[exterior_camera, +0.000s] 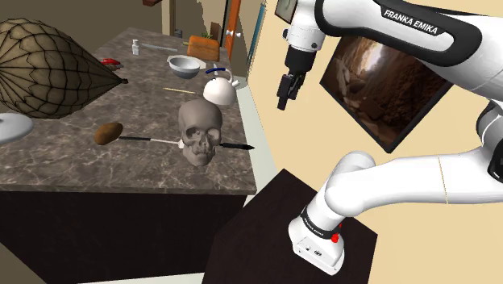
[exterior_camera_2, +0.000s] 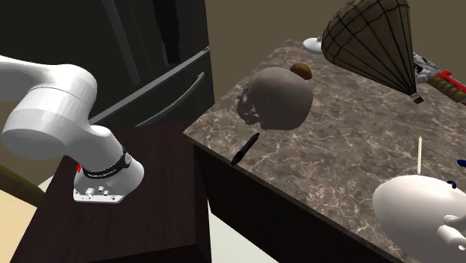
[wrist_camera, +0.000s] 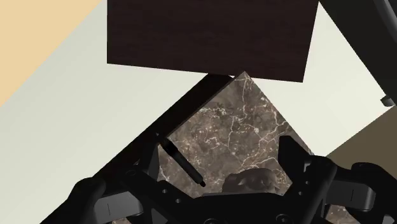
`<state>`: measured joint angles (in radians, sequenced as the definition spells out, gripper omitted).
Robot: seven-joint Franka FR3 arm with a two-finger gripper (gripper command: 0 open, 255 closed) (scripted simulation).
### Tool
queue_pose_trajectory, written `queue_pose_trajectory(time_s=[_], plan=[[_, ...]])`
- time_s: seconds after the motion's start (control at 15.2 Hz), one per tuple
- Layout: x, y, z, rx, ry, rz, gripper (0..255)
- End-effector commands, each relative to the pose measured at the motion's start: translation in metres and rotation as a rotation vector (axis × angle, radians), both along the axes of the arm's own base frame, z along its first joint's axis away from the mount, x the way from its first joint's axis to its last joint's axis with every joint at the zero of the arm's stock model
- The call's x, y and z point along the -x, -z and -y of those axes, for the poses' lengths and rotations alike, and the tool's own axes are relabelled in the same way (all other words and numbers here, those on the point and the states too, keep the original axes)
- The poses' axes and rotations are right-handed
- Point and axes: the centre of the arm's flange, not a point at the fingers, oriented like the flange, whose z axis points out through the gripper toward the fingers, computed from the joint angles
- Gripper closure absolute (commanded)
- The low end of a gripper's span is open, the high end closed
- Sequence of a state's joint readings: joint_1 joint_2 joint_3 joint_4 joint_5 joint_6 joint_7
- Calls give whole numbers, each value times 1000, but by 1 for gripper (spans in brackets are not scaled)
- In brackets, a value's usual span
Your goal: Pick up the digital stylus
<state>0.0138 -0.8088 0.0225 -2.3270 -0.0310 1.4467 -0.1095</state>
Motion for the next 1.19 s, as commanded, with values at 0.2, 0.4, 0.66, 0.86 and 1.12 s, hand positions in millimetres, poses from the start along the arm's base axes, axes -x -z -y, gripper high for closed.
queue_pose_trajectory(time_s=[0.2,0.4,0.66,0.86,1.12], plan=[[-19,33,14,-17,-82,-3,0],[-38,66,25,-34,-164,-7,0],[-65,110,37,-56,-274,-12,0],[-86,144,43,-73,-356,-15,0],[-115,189,48,-95,-465,-20,0]])
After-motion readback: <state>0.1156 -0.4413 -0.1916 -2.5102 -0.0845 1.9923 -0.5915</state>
